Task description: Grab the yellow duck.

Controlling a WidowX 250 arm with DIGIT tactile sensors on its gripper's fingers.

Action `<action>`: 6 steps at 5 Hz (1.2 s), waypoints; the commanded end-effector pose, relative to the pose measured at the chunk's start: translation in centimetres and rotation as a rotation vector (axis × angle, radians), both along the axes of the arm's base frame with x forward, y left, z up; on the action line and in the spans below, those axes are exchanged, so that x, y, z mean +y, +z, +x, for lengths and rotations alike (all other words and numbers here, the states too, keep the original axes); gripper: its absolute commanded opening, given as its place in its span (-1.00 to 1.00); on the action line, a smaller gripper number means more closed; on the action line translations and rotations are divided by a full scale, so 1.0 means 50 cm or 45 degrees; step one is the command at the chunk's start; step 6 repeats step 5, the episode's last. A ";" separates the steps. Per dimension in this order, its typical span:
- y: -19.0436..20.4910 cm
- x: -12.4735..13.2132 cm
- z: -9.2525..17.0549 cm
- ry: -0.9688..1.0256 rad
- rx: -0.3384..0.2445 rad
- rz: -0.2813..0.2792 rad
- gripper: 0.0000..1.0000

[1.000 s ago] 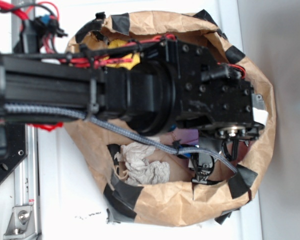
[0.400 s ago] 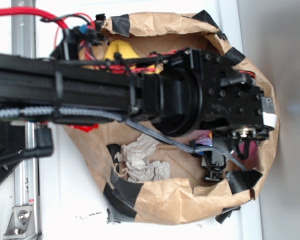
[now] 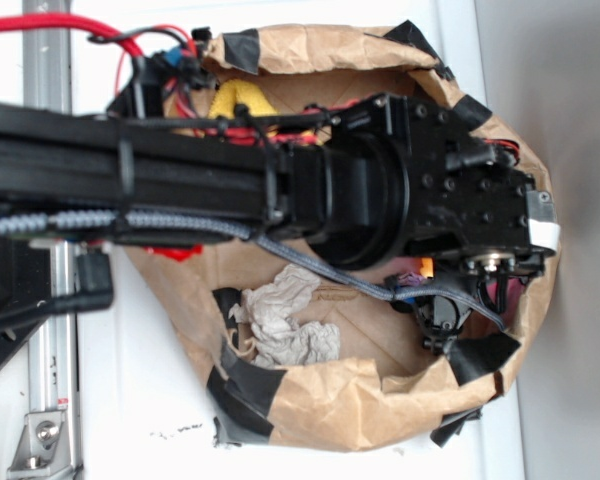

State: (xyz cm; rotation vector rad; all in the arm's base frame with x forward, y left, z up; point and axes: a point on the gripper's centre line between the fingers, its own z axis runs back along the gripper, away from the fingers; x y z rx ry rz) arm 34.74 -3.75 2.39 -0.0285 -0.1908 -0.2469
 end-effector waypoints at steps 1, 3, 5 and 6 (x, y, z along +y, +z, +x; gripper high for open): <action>0.127 0.040 -0.040 0.130 -0.102 -0.076 -1.00; 0.280 0.066 -0.085 0.240 -0.008 -0.097 -1.00; 0.261 0.029 -0.087 0.249 0.025 0.010 -1.00; 0.261 0.029 -0.087 0.249 0.025 0.010 -1.00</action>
